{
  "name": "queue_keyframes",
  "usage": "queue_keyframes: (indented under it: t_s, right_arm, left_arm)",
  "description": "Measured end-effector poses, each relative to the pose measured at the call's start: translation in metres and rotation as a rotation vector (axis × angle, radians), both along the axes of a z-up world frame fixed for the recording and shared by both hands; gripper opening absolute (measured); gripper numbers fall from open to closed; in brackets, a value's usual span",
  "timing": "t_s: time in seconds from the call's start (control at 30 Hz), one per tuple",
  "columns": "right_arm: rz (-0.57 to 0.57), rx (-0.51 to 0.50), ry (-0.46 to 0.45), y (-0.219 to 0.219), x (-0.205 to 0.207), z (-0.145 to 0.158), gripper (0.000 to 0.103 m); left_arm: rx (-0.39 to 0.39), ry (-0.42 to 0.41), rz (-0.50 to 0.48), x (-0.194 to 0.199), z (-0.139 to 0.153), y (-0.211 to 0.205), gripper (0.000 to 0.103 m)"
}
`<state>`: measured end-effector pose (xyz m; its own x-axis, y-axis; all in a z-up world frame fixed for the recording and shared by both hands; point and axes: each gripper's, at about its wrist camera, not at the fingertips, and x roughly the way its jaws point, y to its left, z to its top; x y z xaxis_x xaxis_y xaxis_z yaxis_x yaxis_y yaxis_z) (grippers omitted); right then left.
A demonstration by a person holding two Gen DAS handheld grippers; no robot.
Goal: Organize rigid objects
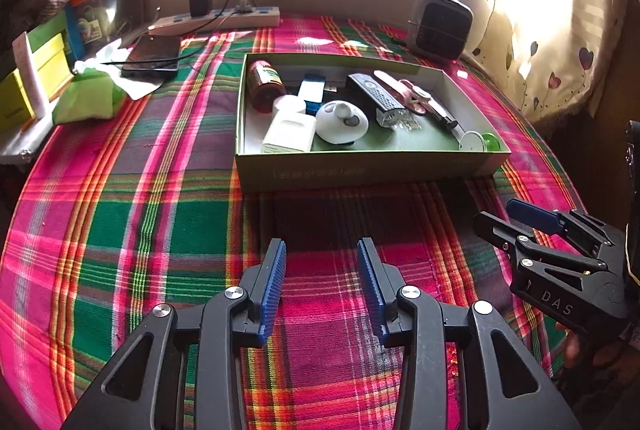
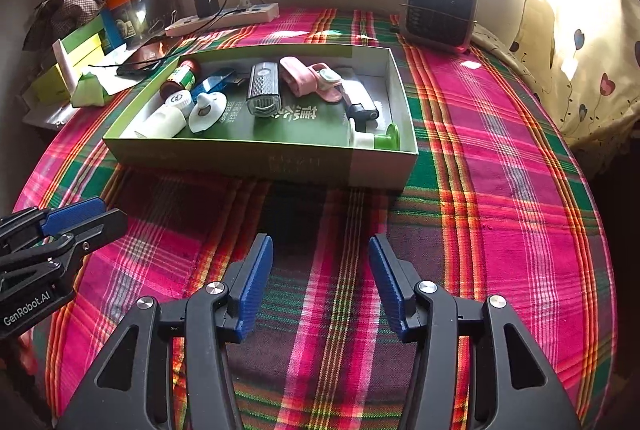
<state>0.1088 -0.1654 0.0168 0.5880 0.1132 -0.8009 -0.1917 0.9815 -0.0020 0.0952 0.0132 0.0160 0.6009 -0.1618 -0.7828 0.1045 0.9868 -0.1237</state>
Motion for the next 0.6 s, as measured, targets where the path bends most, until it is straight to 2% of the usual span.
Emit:
queue_keyframes:
  t_s: [0.23, 0.6]
  right_arm:
    - [-0.004, -0.006, 0.009, 0.001, -0.003, -0.006, 0.054]
    - [-0.035, -0.005, 0.003, -0.006, 0.001, -0.007, 0.067]
  left_arm:
    - [0.035, -0.002, 0.014, -0.004, -0.007, -0.010, 0.040]
    - [0.101, -0.032, 0.055, 0.000, -0.011, -0.025, 0.047]
